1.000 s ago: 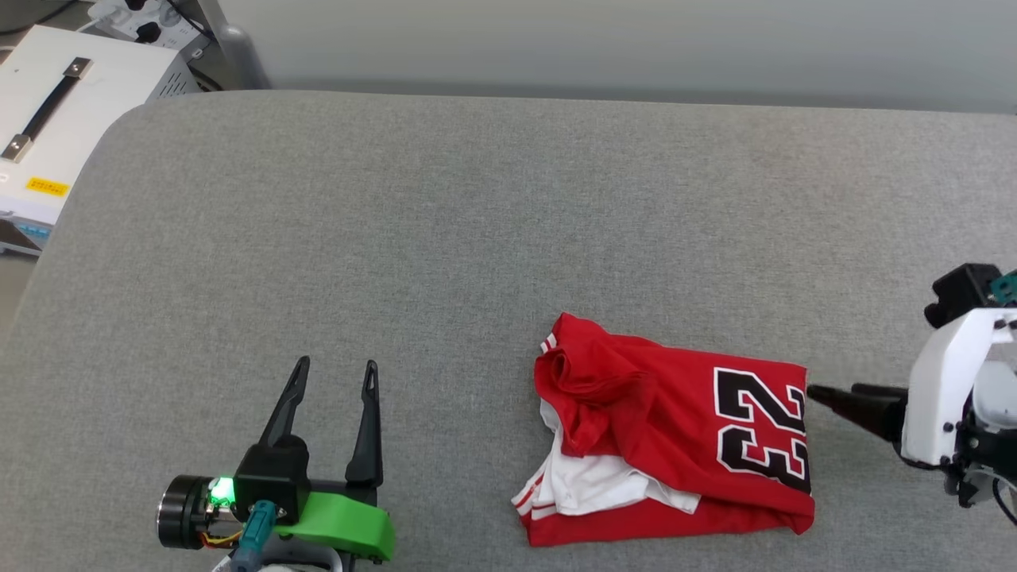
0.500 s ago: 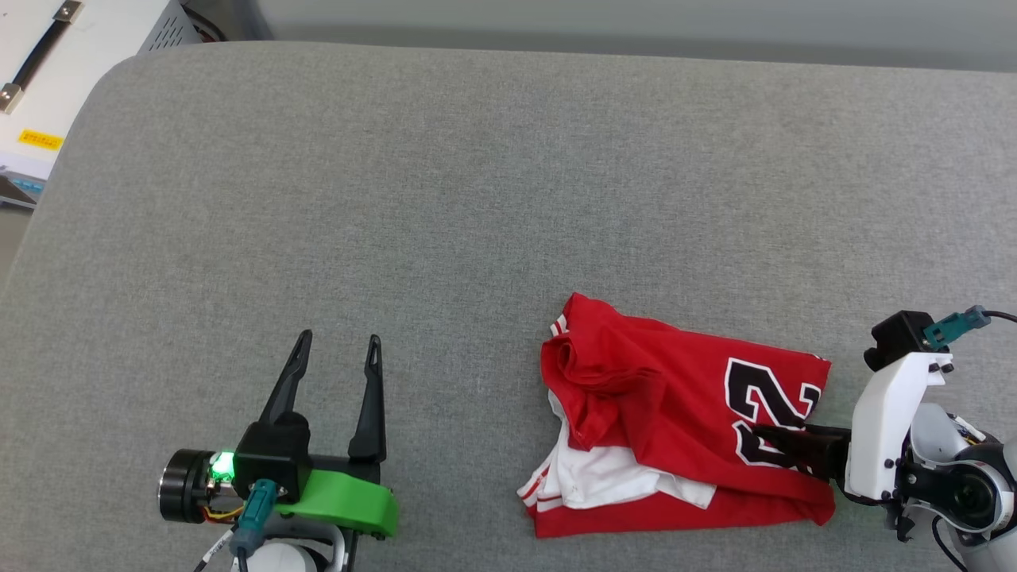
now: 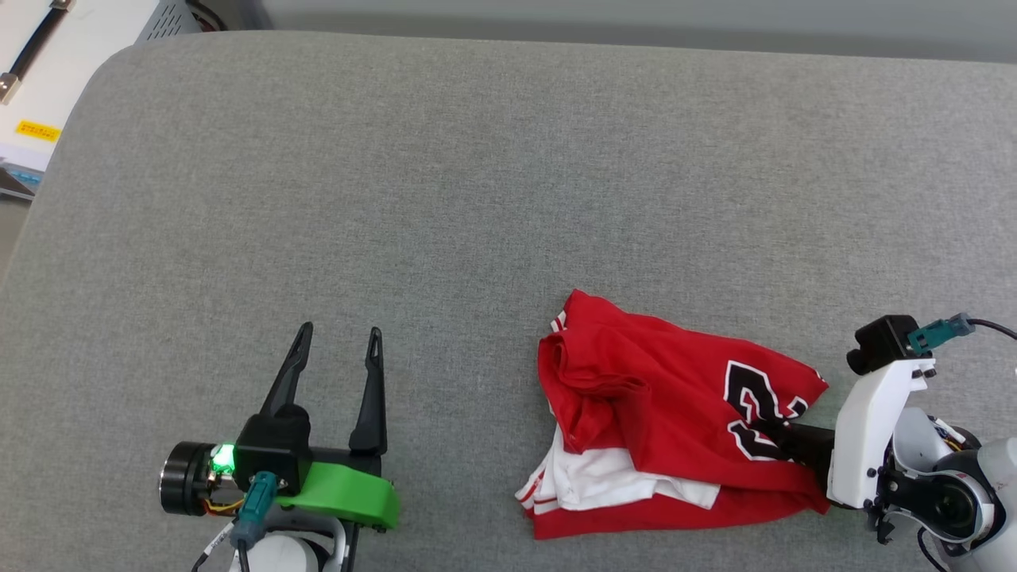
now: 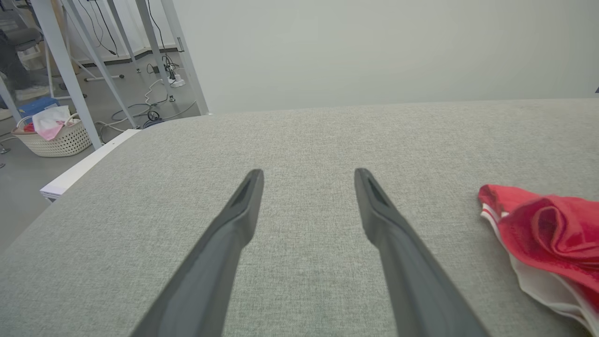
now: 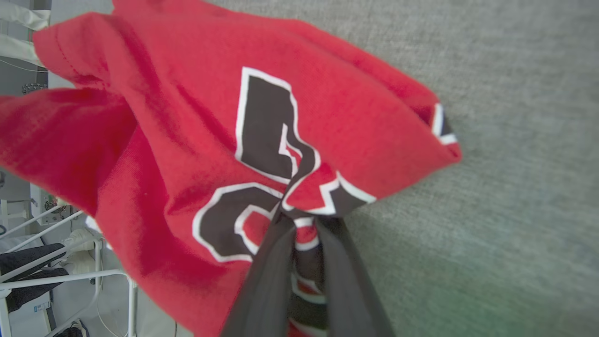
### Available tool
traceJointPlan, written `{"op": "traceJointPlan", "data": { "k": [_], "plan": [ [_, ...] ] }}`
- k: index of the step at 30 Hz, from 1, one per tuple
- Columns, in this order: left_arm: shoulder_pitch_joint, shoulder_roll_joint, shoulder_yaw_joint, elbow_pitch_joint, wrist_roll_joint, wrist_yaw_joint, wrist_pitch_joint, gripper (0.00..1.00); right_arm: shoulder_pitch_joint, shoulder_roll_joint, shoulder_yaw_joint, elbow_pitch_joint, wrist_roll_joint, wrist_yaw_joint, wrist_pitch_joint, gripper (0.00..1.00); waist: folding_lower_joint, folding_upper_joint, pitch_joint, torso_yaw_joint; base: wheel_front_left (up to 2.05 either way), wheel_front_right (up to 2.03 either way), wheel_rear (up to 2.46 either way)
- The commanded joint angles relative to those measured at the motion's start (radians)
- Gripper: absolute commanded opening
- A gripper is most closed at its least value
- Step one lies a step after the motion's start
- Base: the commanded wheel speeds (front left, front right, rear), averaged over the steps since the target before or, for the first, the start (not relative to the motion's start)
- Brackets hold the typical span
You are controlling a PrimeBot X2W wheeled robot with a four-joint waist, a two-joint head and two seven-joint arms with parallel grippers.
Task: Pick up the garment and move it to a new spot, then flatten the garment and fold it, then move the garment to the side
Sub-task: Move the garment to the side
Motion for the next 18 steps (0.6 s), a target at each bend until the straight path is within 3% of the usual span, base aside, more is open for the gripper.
{"op": "traceJointPlan", "data": {
  "k": [1, 10, 18],
  "plan": [
    [-0.009, -0.005, -0.001, 0.002, -0.006, 0.003, -0.006, 1.00, -0.004, -0.001, 0.014, 0.003, 0.007, -0.001, -0.016, 0.00, 0.0000, 0.0000, -0.005, -0.004, 0.00, 0.00, 0.00],
    [0.007, -0.007, 0.002, -0.001, -0.004, 0.009, -0.006, 1.00, -0.043, -0.105, 0.019, -0.102, -0.022, -0.001, -0.148, 0.00, 0.0000, 0.0000, -0.032, -0.031, 0.00, 0.00, 0.00],
    [0.025, -0.006, 0.018, -0.017, -0.005, 0.012, -0.006, 1.00, -0.074, -0.198, 0.015, -0.159, -0.086, -0.001, -0.194, 0.00, 0.0000, 0.0000, -0.035, -0.117, 0.00, 0.00, 0.00]
  ]
}}
